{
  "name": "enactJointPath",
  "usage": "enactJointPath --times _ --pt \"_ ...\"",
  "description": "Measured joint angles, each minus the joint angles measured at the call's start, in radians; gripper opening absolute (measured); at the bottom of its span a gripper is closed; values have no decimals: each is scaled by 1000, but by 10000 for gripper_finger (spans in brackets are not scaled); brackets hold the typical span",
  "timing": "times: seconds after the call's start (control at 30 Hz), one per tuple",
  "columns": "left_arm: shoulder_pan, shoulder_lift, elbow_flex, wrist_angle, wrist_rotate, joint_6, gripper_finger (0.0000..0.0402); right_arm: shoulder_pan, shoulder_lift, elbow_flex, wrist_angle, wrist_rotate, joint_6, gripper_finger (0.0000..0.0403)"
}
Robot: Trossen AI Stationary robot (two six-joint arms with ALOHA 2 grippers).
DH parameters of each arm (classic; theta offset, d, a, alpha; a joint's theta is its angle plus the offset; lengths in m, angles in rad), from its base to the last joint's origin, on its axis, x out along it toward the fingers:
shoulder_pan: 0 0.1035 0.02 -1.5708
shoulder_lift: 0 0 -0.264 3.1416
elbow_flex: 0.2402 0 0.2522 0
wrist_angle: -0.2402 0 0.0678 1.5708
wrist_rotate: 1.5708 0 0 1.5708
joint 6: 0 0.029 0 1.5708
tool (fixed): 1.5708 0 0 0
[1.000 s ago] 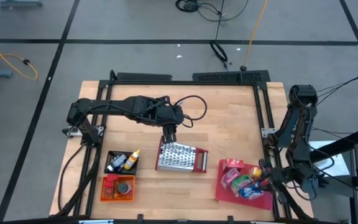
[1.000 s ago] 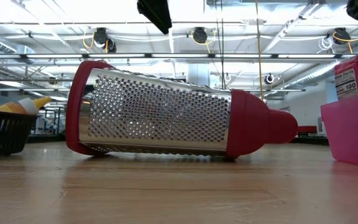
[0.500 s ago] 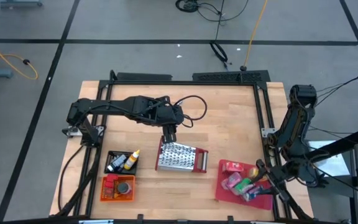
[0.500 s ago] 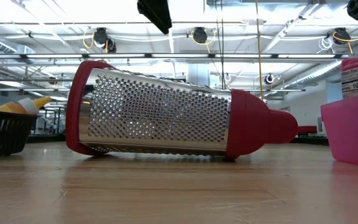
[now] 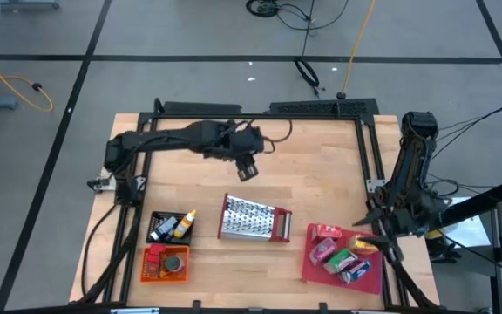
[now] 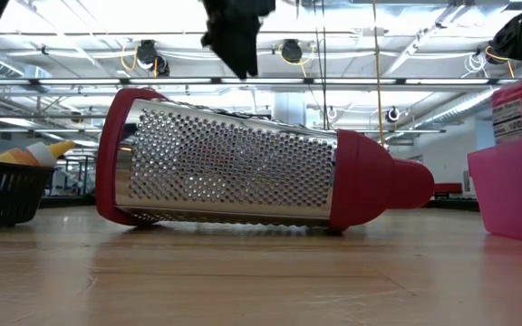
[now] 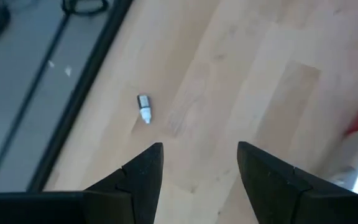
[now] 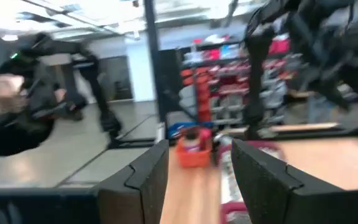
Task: Pick & Place Kitchen Items
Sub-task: Put the small brown food coloring bottle into the black bin
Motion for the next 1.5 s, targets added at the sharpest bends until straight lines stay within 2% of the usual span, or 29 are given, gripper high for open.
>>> enactJointPath --times 0.27,0.53,0.73,1.03,1.2,1.5 --pt "158 137 -1 59 137 26 209 -129 -30 0 -40 74 -41 164" --pt "302 243 -2 146 226 5 209 -145 -32 -11 -51 71 -21 164" --pt "355 301 -2 210 296 -9 209 -145 -32 -11 -51 73 -38 163" --pt "366 382 -2 216 297 52 209 -145 -32 -11 -51 74 -45 163" --pt "368 387 -3 229 256 72 209 -145 -32 -11 -52 74 -45 161" --pt "382 441 -2 224 271 89 209 -145 -32 -11 -56 74 -45 160"
